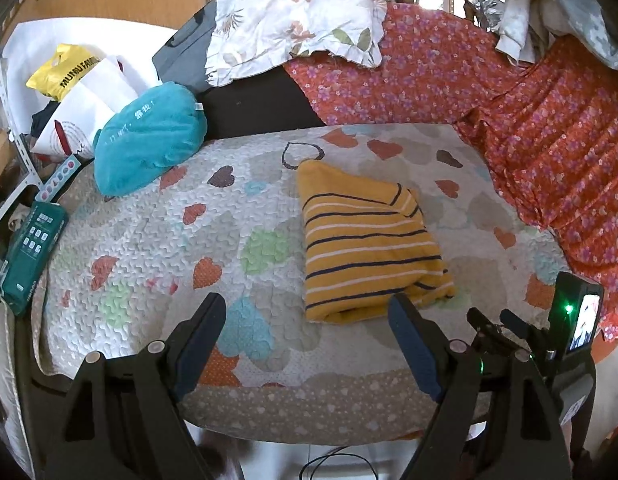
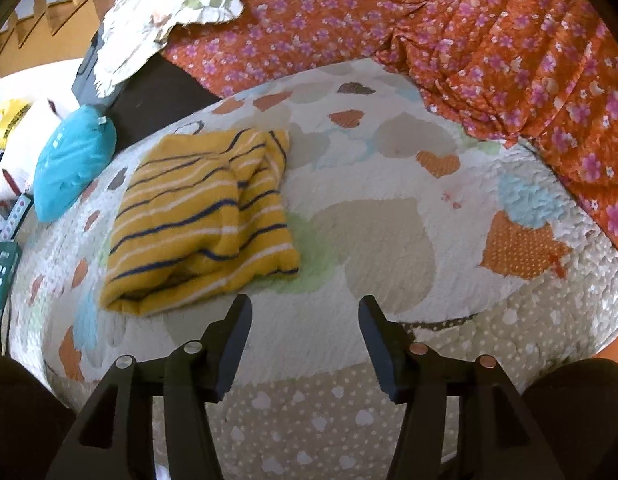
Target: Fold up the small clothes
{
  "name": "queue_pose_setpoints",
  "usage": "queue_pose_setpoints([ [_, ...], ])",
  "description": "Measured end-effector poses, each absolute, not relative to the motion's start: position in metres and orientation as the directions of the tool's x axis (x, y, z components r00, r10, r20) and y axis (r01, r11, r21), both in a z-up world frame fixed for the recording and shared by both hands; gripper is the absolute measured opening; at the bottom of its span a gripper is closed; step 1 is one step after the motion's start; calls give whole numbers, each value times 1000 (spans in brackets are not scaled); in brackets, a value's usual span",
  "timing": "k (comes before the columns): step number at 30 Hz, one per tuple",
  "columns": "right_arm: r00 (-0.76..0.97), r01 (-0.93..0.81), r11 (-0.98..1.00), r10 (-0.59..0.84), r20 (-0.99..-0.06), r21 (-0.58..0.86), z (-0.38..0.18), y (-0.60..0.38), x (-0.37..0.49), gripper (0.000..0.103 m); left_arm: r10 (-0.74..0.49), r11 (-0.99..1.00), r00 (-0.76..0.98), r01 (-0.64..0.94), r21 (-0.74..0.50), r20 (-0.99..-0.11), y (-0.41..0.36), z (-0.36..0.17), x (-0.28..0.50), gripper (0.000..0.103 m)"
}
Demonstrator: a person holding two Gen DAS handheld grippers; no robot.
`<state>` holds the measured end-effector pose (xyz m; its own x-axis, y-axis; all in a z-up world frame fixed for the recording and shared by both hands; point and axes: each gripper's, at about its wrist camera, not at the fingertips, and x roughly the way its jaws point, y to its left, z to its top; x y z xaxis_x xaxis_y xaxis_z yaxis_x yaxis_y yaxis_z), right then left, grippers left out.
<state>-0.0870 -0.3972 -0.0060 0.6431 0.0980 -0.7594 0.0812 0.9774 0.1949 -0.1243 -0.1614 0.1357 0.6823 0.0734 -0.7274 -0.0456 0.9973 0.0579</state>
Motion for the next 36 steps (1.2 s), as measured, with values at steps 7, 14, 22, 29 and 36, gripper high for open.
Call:
queue_pose_setpoints([
  [7,610,131,975,63,-790,179,-13,-404,-85,62,47,999,664,-49,20,-746,-154,131,-115,82],
  [14,578,107,986,46,-815,131,-22,-390,-75,62,34,998,640,-67,-12,-767,-139,125,-96,82],
  [22,533,53,996,35,-846,74,-37,-368,-69,62,9,996,602,-77,-47,-799,-125,108,-73,82],
  [29,521,18,998,38,-853,55,-34,-355,-62,62,-29,993,541,-80,-86,-841,-115,87,-53,82],
  [36,502,17,998,49,-863,67,-27,-350,-47,64,-82,991,483,-55,-124,-872,-115,66,-39,82],
])
